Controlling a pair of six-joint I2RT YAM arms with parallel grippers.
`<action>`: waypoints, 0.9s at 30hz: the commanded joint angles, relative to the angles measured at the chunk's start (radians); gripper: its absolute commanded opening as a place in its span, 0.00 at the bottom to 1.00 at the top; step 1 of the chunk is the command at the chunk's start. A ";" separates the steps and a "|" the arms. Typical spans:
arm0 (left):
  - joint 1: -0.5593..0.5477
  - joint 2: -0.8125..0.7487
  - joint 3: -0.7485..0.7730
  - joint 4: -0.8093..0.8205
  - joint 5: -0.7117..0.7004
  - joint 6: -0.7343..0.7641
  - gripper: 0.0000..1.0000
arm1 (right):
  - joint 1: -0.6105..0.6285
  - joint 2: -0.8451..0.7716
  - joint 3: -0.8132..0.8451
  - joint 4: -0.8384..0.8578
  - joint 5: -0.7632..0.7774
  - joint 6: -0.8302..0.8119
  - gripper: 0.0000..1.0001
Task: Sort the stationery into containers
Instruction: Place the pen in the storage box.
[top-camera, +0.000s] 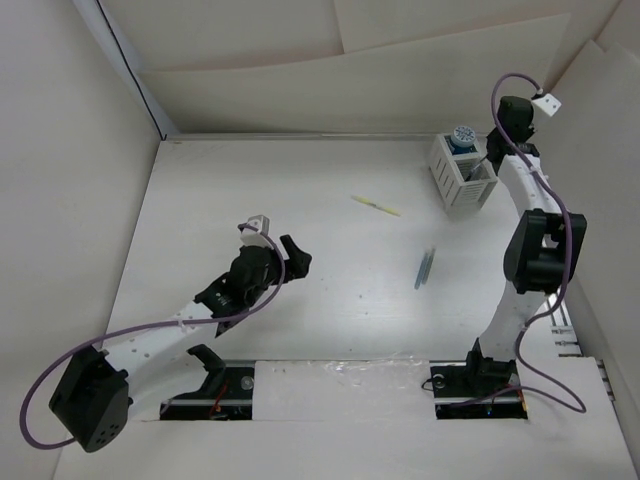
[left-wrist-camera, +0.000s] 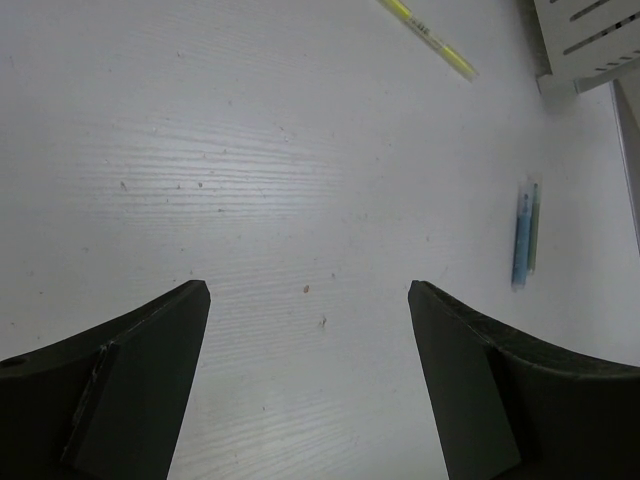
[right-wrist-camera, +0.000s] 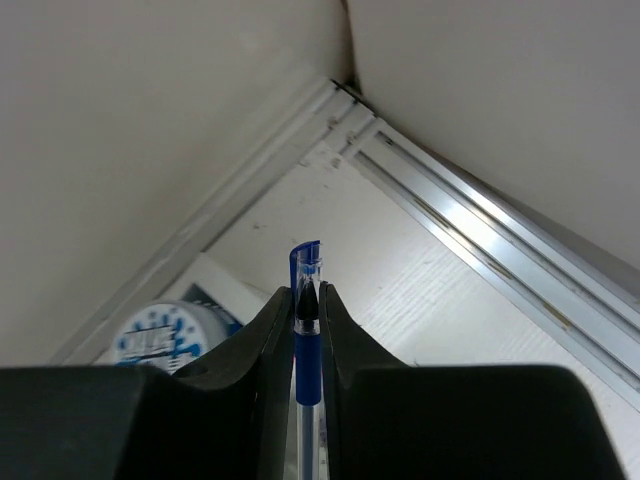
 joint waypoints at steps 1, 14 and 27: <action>0.001 0.033 0.001 0.078 0.011 0.015 0.78 | 0.011 0.023 0.050 0.059 0.112 -0.031 0.03; 0.001 0.099 0.030 0.111 0.021 0.024 0.78 | 0.123 0.037 -0.046 0.156 0.279 -0.126 0.15; 0.001 0.022 0.011 0.101 0.021 0.024 0.78 | 0.248 -0.230 -0.235 0.156 0.163 -0.193 0.55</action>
